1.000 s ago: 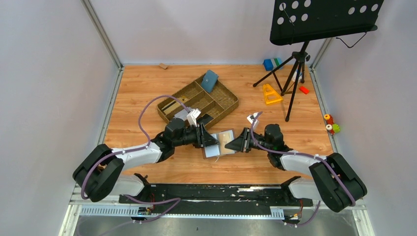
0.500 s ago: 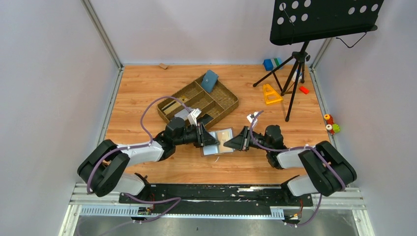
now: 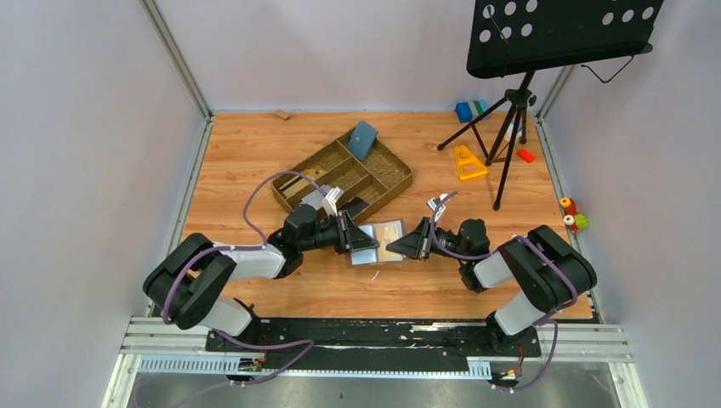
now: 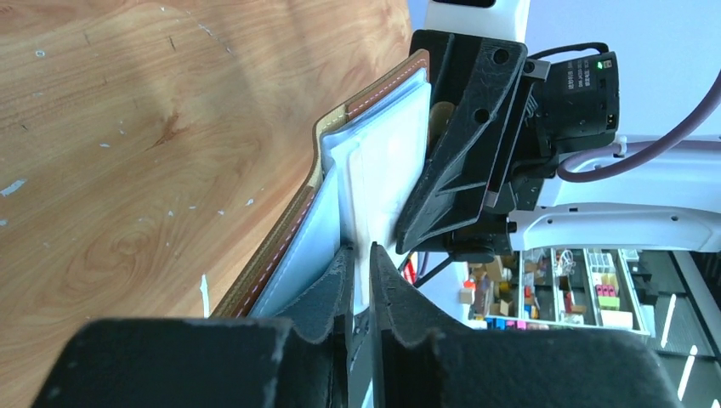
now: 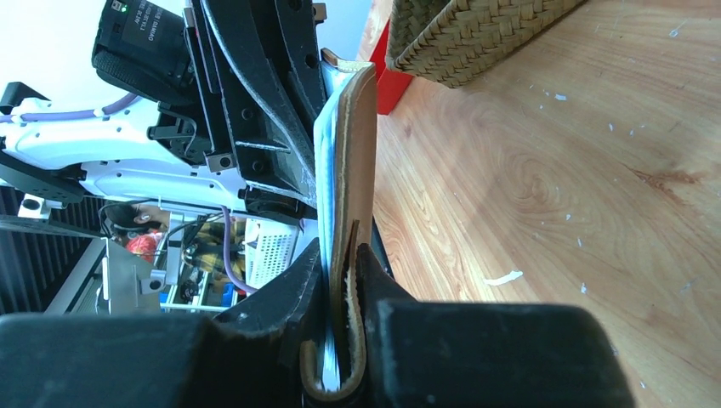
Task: Take the credit cards out of the card holder
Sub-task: Remove the credit card from the card holder.
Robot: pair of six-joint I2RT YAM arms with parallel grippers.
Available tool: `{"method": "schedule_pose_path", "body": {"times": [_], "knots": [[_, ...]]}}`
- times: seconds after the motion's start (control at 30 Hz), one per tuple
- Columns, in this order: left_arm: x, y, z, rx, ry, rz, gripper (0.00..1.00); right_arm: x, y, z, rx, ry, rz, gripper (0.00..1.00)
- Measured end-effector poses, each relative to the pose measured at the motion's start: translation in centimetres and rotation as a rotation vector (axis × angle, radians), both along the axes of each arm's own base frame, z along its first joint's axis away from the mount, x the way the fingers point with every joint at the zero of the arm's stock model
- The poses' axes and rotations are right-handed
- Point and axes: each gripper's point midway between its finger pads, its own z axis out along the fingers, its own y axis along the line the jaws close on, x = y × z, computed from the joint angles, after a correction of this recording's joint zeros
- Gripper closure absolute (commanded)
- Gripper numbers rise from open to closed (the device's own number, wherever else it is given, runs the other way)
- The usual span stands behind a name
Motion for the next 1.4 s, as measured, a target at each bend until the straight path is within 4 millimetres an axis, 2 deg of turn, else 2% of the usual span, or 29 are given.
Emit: {"method": "schedule_pose_path", "body": {"times": [0.23,0.43,0.53,0.6,0.63,0.7,0.73,0.9,1.0,1.07,1.2,1.4], "knots": [[-0.4,0.3,-0.4,0.033,0.001,-0.005,1.0,-0.5,0.0,-0.2,-0.046,-0.025,0.008,1.0],[-1.4,1.3,2.4,0.045,-0.097,-0.015,0.98,-0.9,0.5,1.8,-0.075,-0.125,0.036,1.0],[-1.3,2.1,5.1,0.082,-0.215,0.001,0.89,-0.8,0.6,1.8,-0.105,-0.143,0.036,1.0],[-1.1,2.9,6.2,0.124,-0.275,0.026,0.82,-0.8,0.4,1.3,-0.129,-0.13,0.027,1.0],[-0.9,3.4,6.4,0.154,-0.297,0.043,0.75,-0.8,0.4,1.0,-0.141,-0.119,0.021,1.0],[-0.9,4.5,5.7,0.219,-0.313,0.068,0.58,-0.8,0.2,0.6,-0.156,-0.104,0.015,1.0],[-1.0,5.2,5.1,0.261,-0.312,0.078,0.53,-0.8,0.2,0.5,-0.161,-0.098,0.013,1.0],[-1.8,7.7,1.8,0.39,-0.278,0.108,0.34,-0.8,0.0,0.5,-0.169,-0.094,0.004,1.0],[-2.7,8.5,0.0,0.409,-0.248,0.103,0.19,-0.9,0.0,0.7,-0.168,-0.096,0.001,1.0],[-3.1,8.6,-0.8,0.406,-0.232,0.098,0.01,-0.9,0.0,0.7,-0.169,-0.094,0.001,1.0],[-3.6,8.5,-1.6,0.347,-0.205,0.115,0.0,-0.9,0.0,0.7,-0.167,-0.087,0.002,1.0],[-3.6,7.5,-1.3,0.194,-0.19,0.153,0.0,-1.0,0.1,1.2,-0.146,-0.084,0.005,1.0]]}}
